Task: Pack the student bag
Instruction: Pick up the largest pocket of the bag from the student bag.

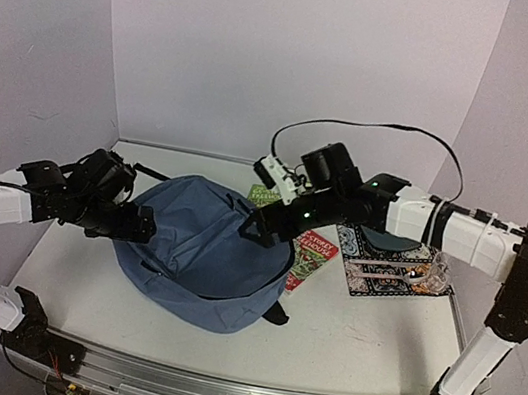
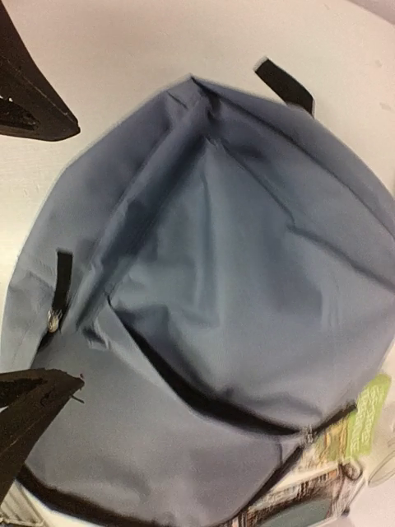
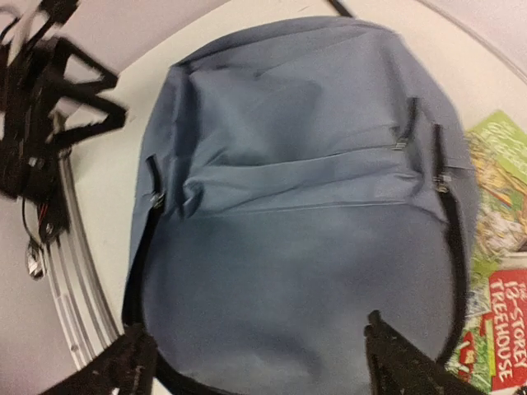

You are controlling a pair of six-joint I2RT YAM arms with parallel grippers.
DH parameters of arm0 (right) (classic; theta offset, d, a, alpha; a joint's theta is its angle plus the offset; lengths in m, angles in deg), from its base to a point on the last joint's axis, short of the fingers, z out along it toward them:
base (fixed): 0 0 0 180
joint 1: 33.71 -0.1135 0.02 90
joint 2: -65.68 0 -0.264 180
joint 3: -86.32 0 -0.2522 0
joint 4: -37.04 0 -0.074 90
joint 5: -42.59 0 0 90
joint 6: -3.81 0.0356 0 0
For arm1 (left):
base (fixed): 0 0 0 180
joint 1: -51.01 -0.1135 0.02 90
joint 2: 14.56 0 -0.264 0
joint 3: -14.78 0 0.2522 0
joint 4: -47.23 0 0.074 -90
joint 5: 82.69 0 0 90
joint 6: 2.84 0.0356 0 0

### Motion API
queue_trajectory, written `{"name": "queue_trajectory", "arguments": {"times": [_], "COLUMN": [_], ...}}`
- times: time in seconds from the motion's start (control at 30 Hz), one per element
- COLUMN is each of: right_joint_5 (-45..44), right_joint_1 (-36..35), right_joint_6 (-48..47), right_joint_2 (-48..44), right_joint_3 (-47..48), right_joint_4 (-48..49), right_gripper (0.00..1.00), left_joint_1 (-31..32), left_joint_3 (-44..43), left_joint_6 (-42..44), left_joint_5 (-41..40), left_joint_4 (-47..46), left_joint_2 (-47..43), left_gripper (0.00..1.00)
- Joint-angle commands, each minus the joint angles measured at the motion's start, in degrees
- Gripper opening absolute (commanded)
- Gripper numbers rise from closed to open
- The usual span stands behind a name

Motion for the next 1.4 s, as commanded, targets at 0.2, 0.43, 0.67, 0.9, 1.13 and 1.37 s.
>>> {"name": "queue_trajectory", "arguments": {"times": [0.2, 0.43, 0.67, 0.9, 1.13, 1.37], "right_joint_5": [-2.1, -0.1, 2.7, -2.3, -3.8, -5.2], "right_joint_1": [6.5, 6.5, 6.4, 6.4, 6.4, 6.4], "right_joint_6": [19.7, 30.5, 34.8, 37.6, 37.8, 39.2], "right_joint_2": [-6.2, -4.2, 0.8, 1.1, -0.5, -1.3], "right_joint_3": [-8.9, -11.9, -11.0, -12.4, -13.3, -14.2], "right_joint_4": [2.2, 4.9, 6.7, 5.8, 5.3, 3.3], "right_gripper": [0.98, 0.93, 0.82, 0.79, 0.80, 0.80], "left_joint_1": [2.3, 9.6, 12.2, 13.4, 15.7, 19.6], "left_joint_3": [-6.6, -11.6, -13.9, -12.8, -10.6, -9.5], "left_joint_6": [9.6, 11.7, 11.6, 11.8, 12.3, 13.7], "left_joint_5": [9.3, 6.4, 10.0, 12.5, 12.5, 9.2], "left_joint_4": [-15.0, -18.1, -23.6, -27.4, -29.5, -30.0], "left_joint_2": [9.8, 19.3, 26.1, 28.7, 31.0, 33.0], "left_gripper": [0.99, 0.99, 0.99, 0.99, 0.99, 0.99]}}
